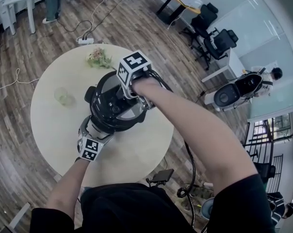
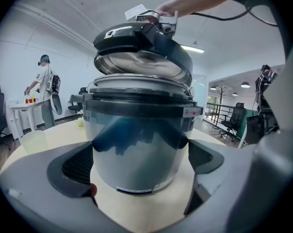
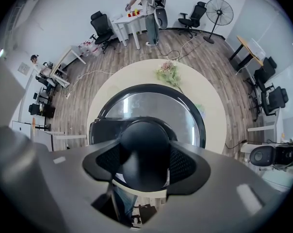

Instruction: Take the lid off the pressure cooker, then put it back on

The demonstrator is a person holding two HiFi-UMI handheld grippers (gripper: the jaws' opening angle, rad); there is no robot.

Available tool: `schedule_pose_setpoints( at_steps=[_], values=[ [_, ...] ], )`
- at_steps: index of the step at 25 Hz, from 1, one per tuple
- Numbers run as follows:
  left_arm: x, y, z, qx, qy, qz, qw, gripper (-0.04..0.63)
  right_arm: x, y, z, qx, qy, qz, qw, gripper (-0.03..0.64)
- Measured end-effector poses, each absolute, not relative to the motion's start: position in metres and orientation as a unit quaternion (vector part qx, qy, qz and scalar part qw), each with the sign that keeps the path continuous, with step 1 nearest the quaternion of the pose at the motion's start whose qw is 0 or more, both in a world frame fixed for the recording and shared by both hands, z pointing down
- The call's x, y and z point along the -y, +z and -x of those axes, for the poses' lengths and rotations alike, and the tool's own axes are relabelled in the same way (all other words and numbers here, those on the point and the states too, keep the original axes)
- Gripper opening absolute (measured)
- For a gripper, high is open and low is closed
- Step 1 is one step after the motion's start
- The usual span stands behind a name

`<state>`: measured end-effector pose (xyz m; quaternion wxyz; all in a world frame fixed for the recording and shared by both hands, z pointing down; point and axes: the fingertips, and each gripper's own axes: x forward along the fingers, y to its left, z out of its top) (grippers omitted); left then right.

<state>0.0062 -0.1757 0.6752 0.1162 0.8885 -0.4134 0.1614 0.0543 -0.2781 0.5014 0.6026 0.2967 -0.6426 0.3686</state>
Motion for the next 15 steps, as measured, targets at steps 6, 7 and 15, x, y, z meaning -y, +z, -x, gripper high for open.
schedule_pose_setpoints(
  at_steps=[6,7,15],
  values=[
    [0.175,0.672,-0.01,0.414,0.16,-0.889,0.113,0.589,0.294,0.472,-0.082,0.642,0.374,-0.318,0.589,0.285],
    [0.174,0.672,-0.009,0.414,0.161,-0.889,0.114,0.589,0.297,0.467,-0.089,0.641,0.375,-0.324,0.586,0.285],
    [0.173,0.67,-0.01,0.413,0.161,-0.889,0.115,0.589,0.313,0.44,-0.194,0.599,0.39,-0.401,0.574,0.285]
  ],
)
